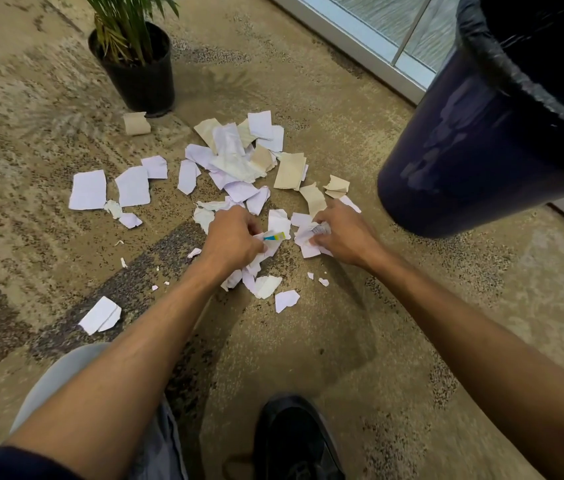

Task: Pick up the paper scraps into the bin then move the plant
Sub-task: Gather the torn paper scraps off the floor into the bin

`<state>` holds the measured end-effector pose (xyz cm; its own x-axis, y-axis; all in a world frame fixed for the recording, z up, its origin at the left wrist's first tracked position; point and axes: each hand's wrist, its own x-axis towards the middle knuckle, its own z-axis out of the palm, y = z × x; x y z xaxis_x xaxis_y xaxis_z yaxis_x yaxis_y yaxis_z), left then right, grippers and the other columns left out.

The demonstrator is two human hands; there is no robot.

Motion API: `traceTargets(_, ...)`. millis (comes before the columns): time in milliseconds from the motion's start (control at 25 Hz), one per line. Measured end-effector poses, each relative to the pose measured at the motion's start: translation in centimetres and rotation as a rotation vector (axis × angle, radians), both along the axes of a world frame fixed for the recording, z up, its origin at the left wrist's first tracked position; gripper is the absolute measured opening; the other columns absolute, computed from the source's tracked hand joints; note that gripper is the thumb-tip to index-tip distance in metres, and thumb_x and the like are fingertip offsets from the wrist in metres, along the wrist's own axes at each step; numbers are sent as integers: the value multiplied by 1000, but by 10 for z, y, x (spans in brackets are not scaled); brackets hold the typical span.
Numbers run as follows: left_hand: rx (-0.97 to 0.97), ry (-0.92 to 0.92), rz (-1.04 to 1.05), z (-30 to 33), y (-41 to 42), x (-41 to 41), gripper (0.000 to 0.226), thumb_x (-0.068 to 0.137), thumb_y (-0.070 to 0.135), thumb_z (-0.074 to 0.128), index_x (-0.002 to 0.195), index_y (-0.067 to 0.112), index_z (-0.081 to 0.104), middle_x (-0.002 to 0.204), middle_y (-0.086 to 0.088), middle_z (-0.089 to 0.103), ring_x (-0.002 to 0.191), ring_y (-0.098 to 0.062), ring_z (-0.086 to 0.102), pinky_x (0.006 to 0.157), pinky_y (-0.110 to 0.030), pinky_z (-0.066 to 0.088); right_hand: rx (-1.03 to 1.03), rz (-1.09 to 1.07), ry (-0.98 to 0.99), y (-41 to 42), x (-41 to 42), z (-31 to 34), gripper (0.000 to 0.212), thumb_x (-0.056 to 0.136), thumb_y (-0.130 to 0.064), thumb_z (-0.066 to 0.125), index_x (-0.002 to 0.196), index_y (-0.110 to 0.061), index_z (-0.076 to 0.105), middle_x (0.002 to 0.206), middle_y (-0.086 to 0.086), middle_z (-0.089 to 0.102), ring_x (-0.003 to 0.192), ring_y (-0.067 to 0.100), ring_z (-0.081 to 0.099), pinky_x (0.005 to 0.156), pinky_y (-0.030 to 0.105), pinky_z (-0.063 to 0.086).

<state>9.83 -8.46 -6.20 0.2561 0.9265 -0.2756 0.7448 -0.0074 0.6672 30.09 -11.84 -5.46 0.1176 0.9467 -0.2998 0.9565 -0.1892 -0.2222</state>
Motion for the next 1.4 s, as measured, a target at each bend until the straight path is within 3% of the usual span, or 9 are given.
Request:
traceTargets(120,29,-109,74,16,-3,3,14,65,12,85,67,12,71,69,-4,68,59,-13,60,56,-25,48,132,-23,49,-18,-1,9,35,86,-29,71,119,-19,68,128,-1,57,117,20,52,100,44,42)
traceTargets(280,52,-305,217,46,-5,15,12,67,10,83,68,9,71,66,-2,65,59,-13,58,53,-25,44,286,-225,315,-36,6,39,24,85,-29,70,107,-23,74,97,-2,72,91,17,64,76,33,48)
traceTargets(360,62,-405,257,66,-3,27,15,68,11,82,69,2,70,63,-4,61,56,-14,51,54,-24,38,391,-288,371,-40,11,66,30,83,-34,72,110,-21,74,100,0,75,91,16,66,77,35,52)
traceTargets(560,152,-605,233,151,7,74,27,67,10,83,56,17,59,56,3,57,54,-12,51,57,-28,44,730,-240,361,-50,41,159,23,81,-36,74,98,-21,75,83,-4,73,77,10,65,74,38,54)
traceTargets(680,256,-683,171,207,16,119,27,63,12,84,55,21,59,59,2,63,58,-14,57,61,-33,51,963,-268,289,-55,73,219,28,77,-40,75,102,-27,73,89,-8,75,85,7,69,77,34,55)
traceTargets(840,306,-629,116,259,17,189,27,67,21,84,58,15,59,78,-14,71,72,-24,64,67,-33,50,938,-392,164,-51,123,264,33,78,-41,72,104,-21,73,96,3,75,95,25,68,81,40,52)
traceTargets(1080,252,-402,-170,278,6,252,51,95,48,48,119,5,61,116,-17,64,107,-33,60,88,-40,49,677,-464,71,-52,155,271,65,84,-62,60,130,-16,54,126,6,62,116,28,58,97,48,47)
traceTargets(1200,383,-434,-149,271,0,240,42,93,39,53,126,12,58,121,-11,63,111,-27,59,91,-36,48,852,-350,7,-58,142,267,54,87,-51,60,131,-21,54,128,1,58,116,21,56,96,42,48)
traceTargets(1400,530,-604,-52,230,-15,179,28,88,32,62,110,16,64,103,-2,66,95,-17,61,82,-33,51,970,29,9,-61,101,252,28,91,-34,62,115,-21,67,118,-6,64,109,11,59,91,34,51)
